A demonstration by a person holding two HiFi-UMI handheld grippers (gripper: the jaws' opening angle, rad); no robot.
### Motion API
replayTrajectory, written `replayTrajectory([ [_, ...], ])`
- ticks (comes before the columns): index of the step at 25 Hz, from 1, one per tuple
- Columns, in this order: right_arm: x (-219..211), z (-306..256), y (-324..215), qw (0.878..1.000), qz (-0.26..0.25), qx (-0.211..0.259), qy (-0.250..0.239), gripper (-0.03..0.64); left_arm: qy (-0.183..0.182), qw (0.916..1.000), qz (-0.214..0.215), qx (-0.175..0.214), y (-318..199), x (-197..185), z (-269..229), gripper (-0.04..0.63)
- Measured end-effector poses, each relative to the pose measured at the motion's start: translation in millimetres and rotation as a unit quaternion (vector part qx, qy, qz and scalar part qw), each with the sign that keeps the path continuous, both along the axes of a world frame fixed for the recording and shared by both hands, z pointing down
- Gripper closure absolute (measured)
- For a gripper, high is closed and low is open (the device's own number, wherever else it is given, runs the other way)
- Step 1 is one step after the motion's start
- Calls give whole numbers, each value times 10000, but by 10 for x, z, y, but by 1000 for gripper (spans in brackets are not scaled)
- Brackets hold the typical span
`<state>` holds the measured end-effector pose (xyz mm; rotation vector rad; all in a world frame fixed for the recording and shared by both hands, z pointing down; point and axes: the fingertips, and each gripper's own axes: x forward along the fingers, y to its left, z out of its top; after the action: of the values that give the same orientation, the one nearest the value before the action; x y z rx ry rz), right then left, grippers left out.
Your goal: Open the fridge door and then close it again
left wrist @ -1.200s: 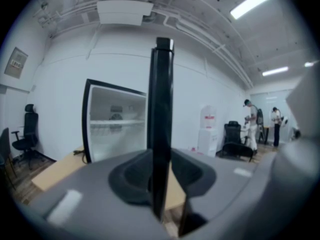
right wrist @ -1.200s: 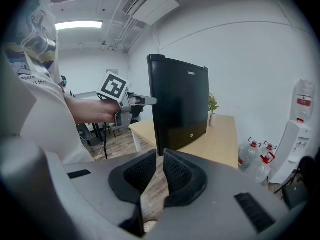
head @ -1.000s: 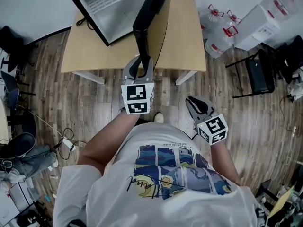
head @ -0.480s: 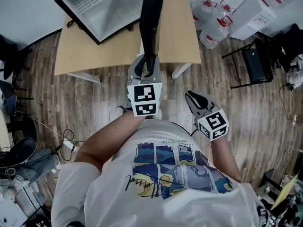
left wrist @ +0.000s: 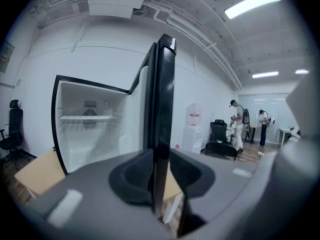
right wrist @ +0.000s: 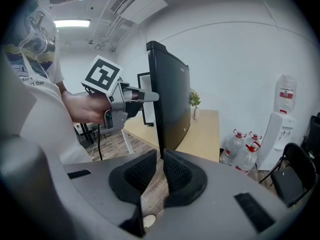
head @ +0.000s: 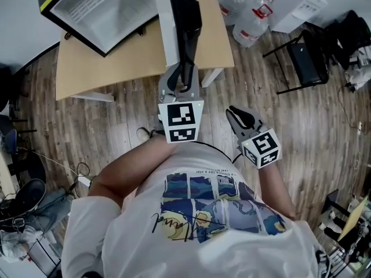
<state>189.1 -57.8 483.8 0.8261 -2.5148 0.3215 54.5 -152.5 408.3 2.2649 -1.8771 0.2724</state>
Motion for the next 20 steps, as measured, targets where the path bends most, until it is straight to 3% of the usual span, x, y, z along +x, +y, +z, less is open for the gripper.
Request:
replayTrajectory([
  [6, 154, -3, -14, 9998, 184, 18, -7, 575, -178, 9995, 270, -30, -84, 249, 14, 498],
  [20, 630, -7, 4, 9965, 836, 42, -45, 575, -169, 9963, 835, -109, -290, 735, 17, 529],
])
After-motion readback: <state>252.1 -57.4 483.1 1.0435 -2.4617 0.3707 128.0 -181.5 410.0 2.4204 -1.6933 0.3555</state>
